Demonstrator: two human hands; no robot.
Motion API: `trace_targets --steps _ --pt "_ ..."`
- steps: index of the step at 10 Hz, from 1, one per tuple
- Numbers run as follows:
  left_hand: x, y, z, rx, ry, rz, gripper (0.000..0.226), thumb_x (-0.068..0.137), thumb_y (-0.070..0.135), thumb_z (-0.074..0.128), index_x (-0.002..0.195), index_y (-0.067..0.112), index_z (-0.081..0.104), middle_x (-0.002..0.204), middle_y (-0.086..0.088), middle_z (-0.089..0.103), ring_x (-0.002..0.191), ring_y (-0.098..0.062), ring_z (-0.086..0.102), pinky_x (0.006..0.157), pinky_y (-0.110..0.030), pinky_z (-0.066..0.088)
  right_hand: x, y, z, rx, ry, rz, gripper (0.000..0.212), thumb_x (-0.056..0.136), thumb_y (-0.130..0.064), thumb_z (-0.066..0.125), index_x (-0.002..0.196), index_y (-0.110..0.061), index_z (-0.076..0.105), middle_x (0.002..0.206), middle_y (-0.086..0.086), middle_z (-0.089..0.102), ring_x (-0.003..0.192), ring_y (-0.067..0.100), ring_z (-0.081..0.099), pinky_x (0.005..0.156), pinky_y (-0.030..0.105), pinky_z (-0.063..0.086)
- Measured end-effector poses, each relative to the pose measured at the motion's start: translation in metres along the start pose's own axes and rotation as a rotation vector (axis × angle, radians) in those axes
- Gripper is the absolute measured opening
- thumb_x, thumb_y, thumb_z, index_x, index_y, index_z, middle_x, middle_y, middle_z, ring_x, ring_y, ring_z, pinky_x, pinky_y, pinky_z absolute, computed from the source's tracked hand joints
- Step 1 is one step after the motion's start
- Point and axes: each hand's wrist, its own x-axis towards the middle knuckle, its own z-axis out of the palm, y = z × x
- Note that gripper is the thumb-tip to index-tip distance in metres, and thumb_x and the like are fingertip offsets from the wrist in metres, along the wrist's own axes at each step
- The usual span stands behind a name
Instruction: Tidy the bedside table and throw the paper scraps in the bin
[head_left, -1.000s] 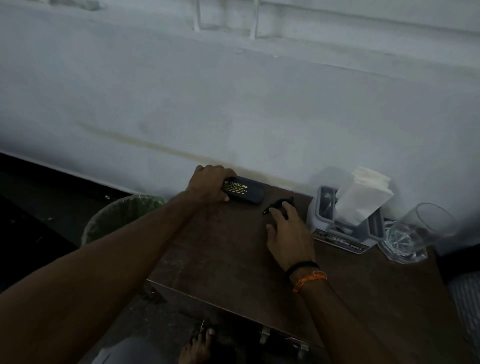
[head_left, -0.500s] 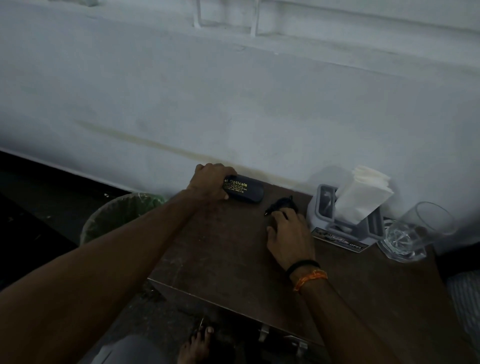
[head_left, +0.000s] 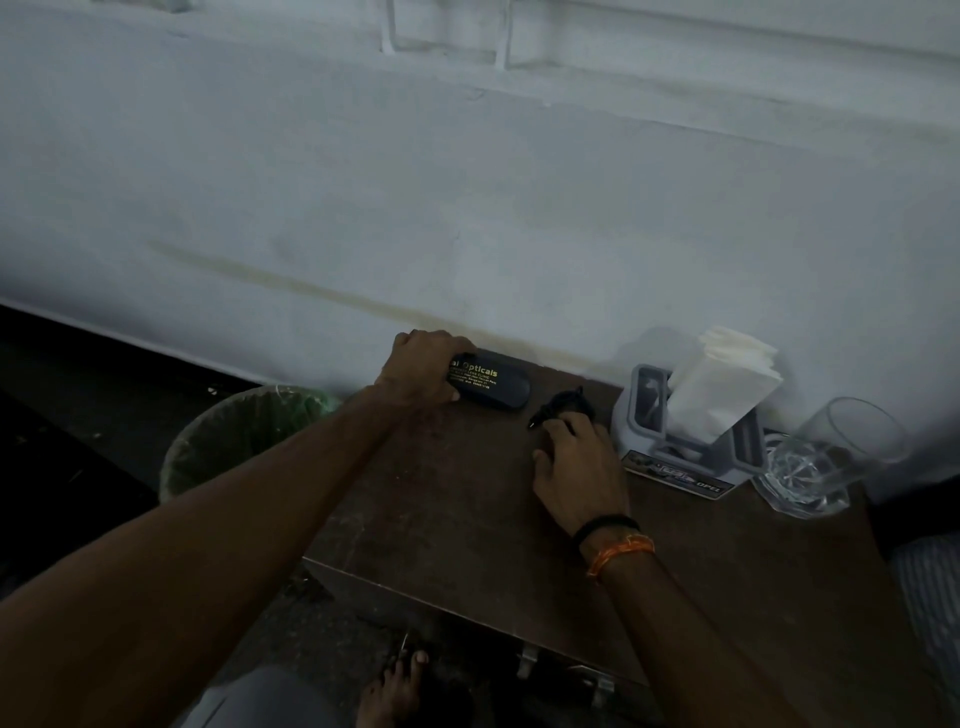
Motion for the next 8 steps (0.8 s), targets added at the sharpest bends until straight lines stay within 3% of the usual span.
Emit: trace_targets --steps 3,5,7,8 --pt "0.001 0.0 0.004 -0.024 0.023 0.018 0.069 0.073 0.024 0.079 0.137 0.021 0.052 0.133 -0.007 0.058 0.125 -0.029 0.051 0.105 -0.042 0.03 -0.003 -0.001 -0.003 -0.005 0.002 0.004 0.046 0.096 -0.03 0.055 0.139 -0.016 0.048 0.148 0.004 0.036 0.126 0.025 0.043 0.104 0.037 0.042" --pt "-0.01 -0.001 0.013 -0.045 0.073 0.038 0.084 0.067 0.024 0.077 0.144 0.022 0.045 0.152 -0.009 0.041 0.143 -0.032 0.031 0.115 -0.044 0.018 -0.011 -0.007 -0.006 -0.047 0.079 -0.005 0.043 0.093 -0.027 0.058 0.134 -0.015 0.054 0.147 0.005 0.037 0.125 0.025 0.044 0.102 0.037 0.045" --pt "-0.043 0.014 0.029 -0.093 0.271 0.015 0.083 0.068 0.037 0.063 0.145 0.015 0.042 0.151 -0.011 0.042 0.143 -0.035 0.032 0.115 -0.051 0.027 -0.024 -0.009 -0.012 -0.055 0.159 -0.072 0.036 0.089 -0.024 0.06 0.122 -0.012 0.063 0.134 0.006 0.051 0.116 0.026 0.049 0.094 0.038 0.049" --pt "-0.062 0.023 0.041 -0.098 0.245 0.014 0.082 0.077 0.039 0.062 0.15 0.015 0.034 0.157 -0.01 0.032 0.148 -0.032 0.024 0.118 -0.051 0.023 -0.035 -0.006 -0.012 -0.035 0.215 -0.116 0.029 0.083 -0.022 0.066 0.11 -0.011 0.069 0.121 0.007 0.059 0.105 0.026 0.056 0.084 0.036 0.052"
